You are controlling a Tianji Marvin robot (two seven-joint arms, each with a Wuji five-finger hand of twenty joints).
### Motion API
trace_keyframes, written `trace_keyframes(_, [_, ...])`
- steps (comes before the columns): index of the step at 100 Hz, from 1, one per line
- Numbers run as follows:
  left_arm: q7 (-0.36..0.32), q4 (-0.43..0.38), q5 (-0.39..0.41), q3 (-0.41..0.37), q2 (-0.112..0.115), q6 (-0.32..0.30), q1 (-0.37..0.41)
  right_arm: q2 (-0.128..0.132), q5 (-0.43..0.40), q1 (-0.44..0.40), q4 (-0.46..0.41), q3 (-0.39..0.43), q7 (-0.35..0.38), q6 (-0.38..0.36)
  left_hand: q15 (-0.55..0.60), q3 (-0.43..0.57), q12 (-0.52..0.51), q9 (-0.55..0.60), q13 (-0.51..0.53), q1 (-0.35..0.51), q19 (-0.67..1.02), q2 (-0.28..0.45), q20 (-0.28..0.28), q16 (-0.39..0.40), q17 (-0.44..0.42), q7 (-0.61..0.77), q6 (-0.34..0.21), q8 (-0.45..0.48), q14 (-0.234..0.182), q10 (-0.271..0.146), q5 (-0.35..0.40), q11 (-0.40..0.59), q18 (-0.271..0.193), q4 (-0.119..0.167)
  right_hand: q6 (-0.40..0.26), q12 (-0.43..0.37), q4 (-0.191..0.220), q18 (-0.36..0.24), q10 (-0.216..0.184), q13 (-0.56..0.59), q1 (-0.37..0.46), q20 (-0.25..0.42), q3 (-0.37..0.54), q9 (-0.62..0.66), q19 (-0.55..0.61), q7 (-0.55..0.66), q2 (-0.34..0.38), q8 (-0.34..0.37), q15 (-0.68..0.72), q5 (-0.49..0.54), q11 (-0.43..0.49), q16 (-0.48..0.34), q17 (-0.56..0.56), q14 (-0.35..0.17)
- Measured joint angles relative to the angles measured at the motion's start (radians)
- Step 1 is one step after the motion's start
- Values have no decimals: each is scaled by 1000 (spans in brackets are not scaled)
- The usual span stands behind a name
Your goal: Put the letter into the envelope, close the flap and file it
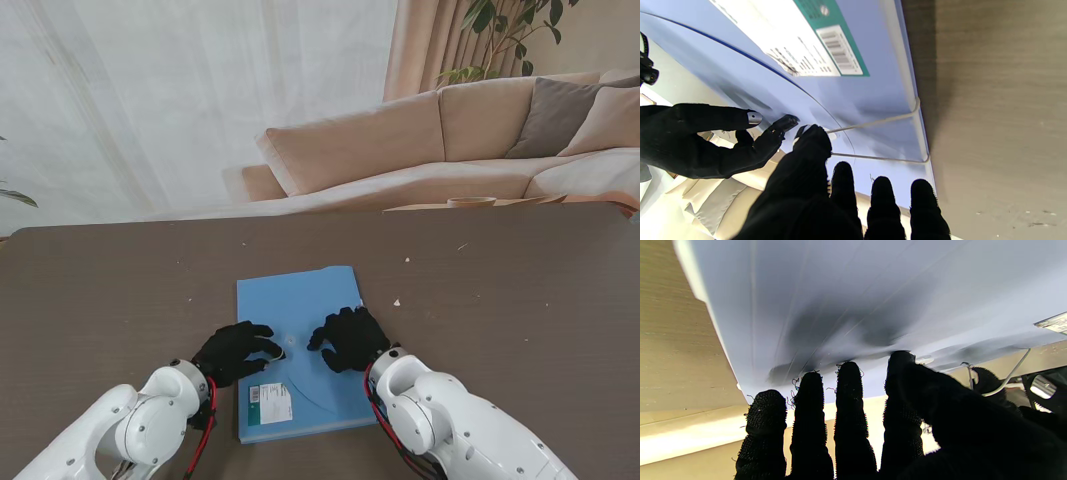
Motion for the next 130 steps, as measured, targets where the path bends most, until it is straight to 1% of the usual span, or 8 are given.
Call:
trace_keyframes(5, [12, 6, 2, 9, -1, 1, -8, 1, 0, 5, 1, -5, 4, 0, 0, 0, 0, -12, 0, 0, 0, 0, 0, 0, 0, 0, -1, 0, 0, -1, -16, -2, 0, 0, 0, 3, 51, 0, 0, 0, 24, 0, 2, -1, 0, -22, 46, 35, 2, 3, 9, 0, 1, 0])
trace_keyframes(9, [20, 10, 3, 15, -3, 2, -14, 1, 1, 9, 1, -8, 9, 0, 0, 0, 0, -13, 0, 0, 0, 0, 0, 1, 0, 0, -1, -2, 0, -1, -16, -2, 0, 0, 0, 7, 69, -2, -1, 0, 31, 1, 0, -1, 0, -27, 59, 47, 2, 4, 11, 0, 1, 0])
trace_keyframes(28, [52, 31, 77, 64, -7, 25, -55, 2, 4, 20, 1, -11, 29, -1, 0, 0, 0, -21, 0, 0, 0, 0, 3, 1, 3, 11, -6, -12, -2, -1, -31, 0, 0, 0, -1, 26, 91, -11, -1, 0, 43, 1, 3, -2, 0, -33, 66, 71, 19, 4, 22, 1, 8, 0])
trace_keyframes(73, [37, 75, 142, 159, -6, 86, -155, 2, 32, 27, -1, -9, 59, -3, 0, 0, 0, -23, 0, 0, 0, 0, 14, 2, 7, 16, -46, -34, -10, -1, -73, 0, -1, 0, 0, 45, 93, -11, -8, 51, 61, 9, 45, 12, 24, -37, 43, 99, 46, 29, 6, 15, 41, -3])
trace_keyframes(106, [-29, 76, 198, 185, 3, 101, -176, 3, 32, -11, -35, 46, 63, -15, -5, -20, 1, -24, 0, 0, -12, 0, 14, 2, 7, 15, -93, -36, -10, -2, -71, 0, -10, 0, 12, -2, 78, 2, -5, 75, -11, 11, 2, 43, 22, -22, 18, 57, 5, 25, -30, 7, 51, -13])
trace_keyframes(115, [-45, 81, 206, 197, 6, 113, -183, 3, 25, -27, -54, 60, 65, -14, -11, -24, 1, -26, -1, 1, -12, 23, 14, 2, 7, 6, -107, -45, -11, -7, -87, -11, -11, 0, 12, -13, 36, 4, -5, 77, -11, 10, -24, 43, 21, -21, 9, 48, -12, 0, -31, -9, 51, -4])
trace_keyframes(121, [-56, 84, 212, 203, 8, 120, -188, 3, 21, -41, -70, 75, 66, -12, -13, -23, 1, -30, -1, 1, -12, 24, 14, 2, 7, -4, -120, -47, -11, -13, -88, -13, -12, 0, 12, -27, 35, 13, -5, 81, -21, 2, -50, 43, 13, -21, 8, 48, -46, -1, -47, -23, 51, -3])
trace_keyframes(130, [-60, 86, 219, 208, 9, 125, -193, 2, 16, -70, -101, 106, 64, -3, -20, -33, 1, -30, -1, 1, -12, 24, 14, 2, 7, -5, -133, -48, -12, -13, -89, -23, -12, 0, 12, -57, -16, 33, -4, 83, -36, -13, -107, 26, -18, -21, 11, 48, -117, -26, -88, -63, 49, -2])
